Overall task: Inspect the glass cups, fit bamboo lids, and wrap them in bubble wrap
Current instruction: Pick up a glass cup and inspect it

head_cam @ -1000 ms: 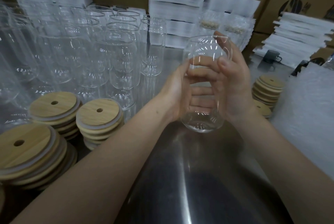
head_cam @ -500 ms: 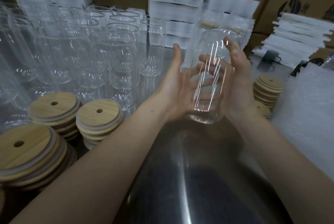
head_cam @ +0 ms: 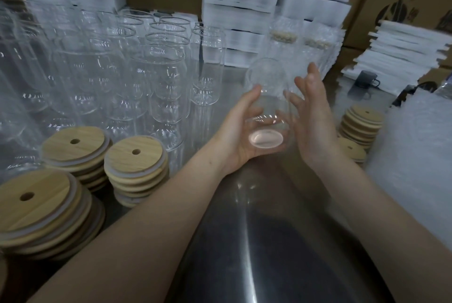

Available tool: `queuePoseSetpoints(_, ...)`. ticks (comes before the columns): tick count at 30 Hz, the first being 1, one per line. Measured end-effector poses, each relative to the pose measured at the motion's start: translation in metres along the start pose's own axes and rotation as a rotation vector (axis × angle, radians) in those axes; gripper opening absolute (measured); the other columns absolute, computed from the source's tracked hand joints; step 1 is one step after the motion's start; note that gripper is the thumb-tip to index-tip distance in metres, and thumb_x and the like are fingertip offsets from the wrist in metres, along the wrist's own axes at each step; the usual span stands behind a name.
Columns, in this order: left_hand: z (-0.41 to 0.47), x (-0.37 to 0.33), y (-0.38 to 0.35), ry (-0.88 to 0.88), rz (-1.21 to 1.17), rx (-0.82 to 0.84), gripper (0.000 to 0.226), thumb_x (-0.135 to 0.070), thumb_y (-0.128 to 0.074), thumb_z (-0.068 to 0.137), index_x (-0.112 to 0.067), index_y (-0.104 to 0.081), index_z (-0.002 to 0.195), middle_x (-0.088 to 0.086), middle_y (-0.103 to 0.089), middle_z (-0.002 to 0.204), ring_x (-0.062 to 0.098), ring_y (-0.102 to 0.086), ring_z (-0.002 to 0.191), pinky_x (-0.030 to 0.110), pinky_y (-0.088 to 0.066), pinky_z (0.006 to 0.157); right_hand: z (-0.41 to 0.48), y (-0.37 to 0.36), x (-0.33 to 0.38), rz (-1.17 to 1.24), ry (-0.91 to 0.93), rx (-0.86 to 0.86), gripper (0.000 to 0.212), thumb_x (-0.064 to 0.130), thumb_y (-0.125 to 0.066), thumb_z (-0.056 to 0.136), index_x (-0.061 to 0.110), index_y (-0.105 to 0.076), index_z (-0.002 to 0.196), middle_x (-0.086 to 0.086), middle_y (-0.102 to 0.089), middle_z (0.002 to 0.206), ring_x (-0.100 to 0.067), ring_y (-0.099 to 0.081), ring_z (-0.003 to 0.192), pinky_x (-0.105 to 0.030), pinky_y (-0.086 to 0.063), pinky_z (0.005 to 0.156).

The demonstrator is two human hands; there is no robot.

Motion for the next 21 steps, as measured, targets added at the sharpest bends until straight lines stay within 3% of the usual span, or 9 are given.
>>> queuePoseSetpoints(2,0.001,-0.003,0.003,-0.024,-0.093,0.003,0.062,-0.061,-0.059,0.083,-0.005,-0.068,0.108,0.014,-0.07,0.108,0.037,-0.069,0.102,0.045,-0.06,0.077,-0.007,-0.008,0.008,-0.16,0.184,0.119,0.058,0.055,-0.052,0.088,0.049,-0.03,0.141,0.012,-0.028,0.157,-0.008,-0.035,0.141,-0.032,-0.039,0.111)
queuePoseSetpoints(4,0.001,-0.003,0.006,-0.021,-0.195,-0.012,0.075,-0.065,-0.057,0.085,0.0,-0.055,0.123,0.019,-0.07,0.11,0.037,-0.069,0.101,0.043,-0.06,0.075,-0.016,-0.017,0.01,-0.364,0.325,0.247,0.064,0.056,-0.06,0.077,0.053,-0.031,0.134,0.017,-0.026,0.154,-0.006,-0.028,0.145,-0.029,-0.037,0.112)
queuePoseSetpoints(8,0.002,-0.001,0.006,0.043,-0.372,0.016,0.101,-0.074,-0.063,0.075,0.0,-0.039,0.14,0.025,-0.066,0.119,0.039,-0.07,0.1,0.043,-0.061,0.073,-0.024,-0.026,0.006,-0.663,0.478,0.363,0.094,0.044,-0.083,0.062,0.043,-0.031,0.14,0.008,-0.024,0.16,-0.006,-0.018,0.149,-0.04,-0.023,0.122)
queuePoseSetpoints(11,0.003,0.0,0.005,0.048,-0.386,0.101,0.111,-0.074,-0.063,0.073,0.001,-0.027,0.147,0.024,-0.063,0.12,0.037,-0.07,0.1,0.04,-0.061,0.073,-0.022,-0.026,0.005,-0.707,0.509,0.302,0.09,0.028,-0.089,0.066,0.03,-0.04,0.141,-0.001,-0.032,0.158,-0.011,-0.026,0.146,-0.043,-0.027,0.119)
queuePoseSetpoints(15,0.006,0.0,0.006,0.054,-0.356,0.156,0.108,-0.06,-0.074,0.07,-0.005,-0.024,0.148,0.022,-0.066,0.112,0.035,-0.071,0.095,0.038,-0.061,0.077,-0.022,-0.023,0.008,-0.748,0.586,0.186,0.08,0.031,-0.09,0.064,0.017,-0.052,0.133,-0.002,-0.044,0.148,-0.018,-0.04,0.138,-0.043,-0.039,0.109)
queuePoseSetpoints(21,0.004,0.002,0.0,0.029,-0.201,0.252,0.061,-0.059,-0.06,0.086,-0.002,-0.063,0.111,0.017,-0.071,0.098,0.025,-0.072,0.089,0.032,-0.059,0.077,-0.025,-0.021,0.012,-0.799,0.684,0.018,0.072,0.053,-0.075,0.069,0.006,-0.058,0.12,-0.004,-0.057,0.133,-0.025,-0.053,0.124,-0.036,-0.046,0.095)
Point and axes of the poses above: each hand's wrist, its own z-axis towards the middle knuckle, its own y-axis out of the back of the hand, x = y × z, the point moved 4 cm from there along z, towards the middle knuckle
